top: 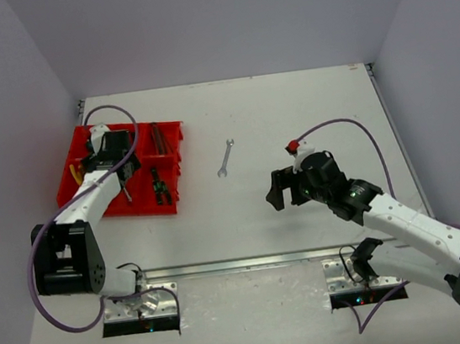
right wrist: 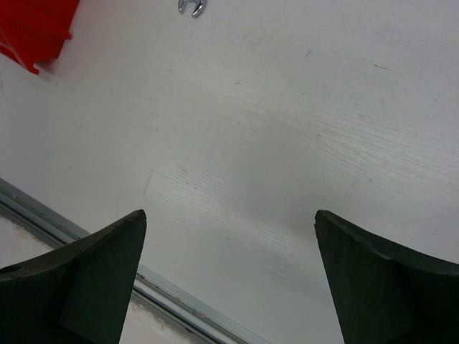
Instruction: Sort the tools into containers
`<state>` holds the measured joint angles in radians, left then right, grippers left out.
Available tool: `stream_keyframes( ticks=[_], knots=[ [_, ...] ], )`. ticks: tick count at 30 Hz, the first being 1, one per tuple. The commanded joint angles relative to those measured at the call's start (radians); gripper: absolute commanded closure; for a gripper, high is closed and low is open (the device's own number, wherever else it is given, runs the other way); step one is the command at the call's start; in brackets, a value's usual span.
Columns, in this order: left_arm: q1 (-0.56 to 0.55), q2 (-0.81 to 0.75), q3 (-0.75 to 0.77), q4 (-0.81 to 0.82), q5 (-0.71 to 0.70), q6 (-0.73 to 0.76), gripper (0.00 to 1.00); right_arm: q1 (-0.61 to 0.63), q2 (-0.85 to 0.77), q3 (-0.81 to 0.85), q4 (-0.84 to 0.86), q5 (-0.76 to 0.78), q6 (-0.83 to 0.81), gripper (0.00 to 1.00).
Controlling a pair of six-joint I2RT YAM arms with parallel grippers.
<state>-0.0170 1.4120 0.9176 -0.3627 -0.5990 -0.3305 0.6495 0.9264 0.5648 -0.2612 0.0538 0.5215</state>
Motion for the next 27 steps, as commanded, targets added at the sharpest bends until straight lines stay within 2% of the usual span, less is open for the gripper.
stream_keyframes(
  ticks=[1, 2, 5, 7, 10, 12, 16, 18, 21, 24, 27],
  knots=[
    [0.011, -0.062, 0.093, -0.033, 0.031, 0.003, 0.09, -0.004, 0.032, 0.007, 0.055, -0.023, 0.014, 0.01],
    [0.011, -0.103, 0.112, -0.057, 0.041, -0.003, 0.0, -0.004, 0.046, 0.01, 0.06, -0.018, 0.023, 0.01],
    [0.011, -0.23, 0.153, -0.077, 0.086, -0.058, 0.0, -0.005, 0.111, 0.046, 0.019, 0.05, 0.103, 0.01],
    [0.011, -0.35, 0.148, -0.093, 0.158, -0.125, 0.0, -0.004, 0.209, 0.102, -0.066, 0.167, 0.238, 0.01],
    [0.011, -0.503, 0.082, -0.098, 0.276, -0.193, 0.0, -0.002, 0.366, 0.228, -0.174, 0.266, 0.446, 0.01],
    [0.011, -0.596, -0.001, -0.09, 0.328, -0.199, 0.0, 0.001, 0.459, 0.306, -0.257, 0.276, 0.55, 0.01],
    [0.011, -0.696, -0.094, -0.103, 0.401, -0.147, 0.0, 0.026, 0.661, 0.498, -0.263, 0.221, 0.496, 0.01],
    [0.005, -0.734, -0.149, -0.111, 0.506, -0.055, 0.0, 0.032, 0.788, 0.626, -0.281, 0.196, 0.468, 0.02],
    [-0.016, -0.788, -0.212, -0.089, 0.539, -0.036, 0.0, 0.036, 0.961, 0.817, -0.393, 0.274, 0.521, 0.03],
    [-0.026, -0.812, -0.209, -0.091, 0.537, -0.034, 0.0, 0.035, 1.079, 0.993, -0.447, 0.324, 0.566, 0.03],
    [-0.053, -0.813, -0.226, -0.071, 0.578, -0.032, 0.0, 0.035, 1.261, 1.203, -0.544, 0.358, 0.548, 0.09]
  ],
)
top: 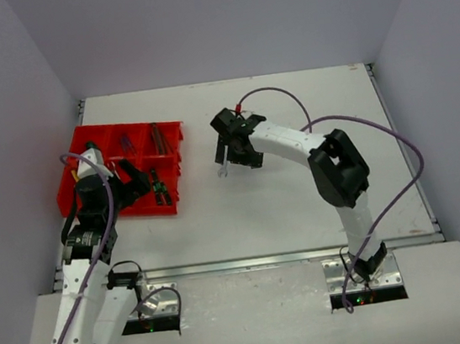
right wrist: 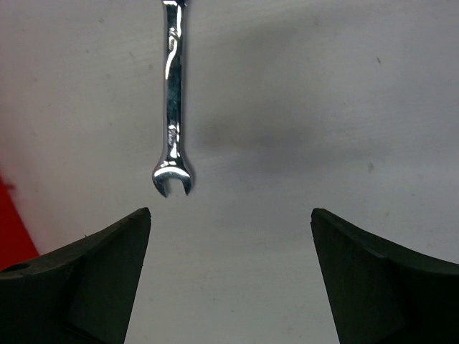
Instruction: Sort the tools into containers
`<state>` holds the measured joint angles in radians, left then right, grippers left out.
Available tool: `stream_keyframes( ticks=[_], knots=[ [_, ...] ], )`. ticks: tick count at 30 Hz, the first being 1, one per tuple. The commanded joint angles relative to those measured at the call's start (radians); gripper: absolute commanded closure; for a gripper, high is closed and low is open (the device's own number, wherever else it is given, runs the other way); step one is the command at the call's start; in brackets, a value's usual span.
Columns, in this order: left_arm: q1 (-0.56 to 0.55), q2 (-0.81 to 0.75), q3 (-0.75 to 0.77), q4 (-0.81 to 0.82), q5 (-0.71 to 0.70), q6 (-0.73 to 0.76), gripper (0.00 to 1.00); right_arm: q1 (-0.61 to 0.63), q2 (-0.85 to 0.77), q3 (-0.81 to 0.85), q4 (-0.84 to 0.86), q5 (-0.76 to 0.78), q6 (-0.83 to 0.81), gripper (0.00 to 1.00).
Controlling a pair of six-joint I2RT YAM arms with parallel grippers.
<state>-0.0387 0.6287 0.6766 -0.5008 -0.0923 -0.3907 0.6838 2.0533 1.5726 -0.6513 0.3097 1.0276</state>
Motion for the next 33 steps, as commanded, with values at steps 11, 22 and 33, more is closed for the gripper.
stream_keyframes(
  ticks=[11, 22, 33],
  knots=[
    [-0.141, -0.009, 0.018, 0.062, 0.077, 0.032, 0.0, -0.018, 0.423, 0.477, -0.183, 0.114, -0.102, 0.37],
    [-0.148, -0.021, 0.015, 0.071, 0.116, 0.042, 0.0, -0.038, 0.417, 0.314, -0.125, -0.038, -0.154, 1.0],
    [-0.148, 0.025, 0.021, 0.108, 0.289, -0.048, 0.0, 0.044, 0.028, -0.024, -0.007, 0.016, -0.335, 1.0]
  ],
)
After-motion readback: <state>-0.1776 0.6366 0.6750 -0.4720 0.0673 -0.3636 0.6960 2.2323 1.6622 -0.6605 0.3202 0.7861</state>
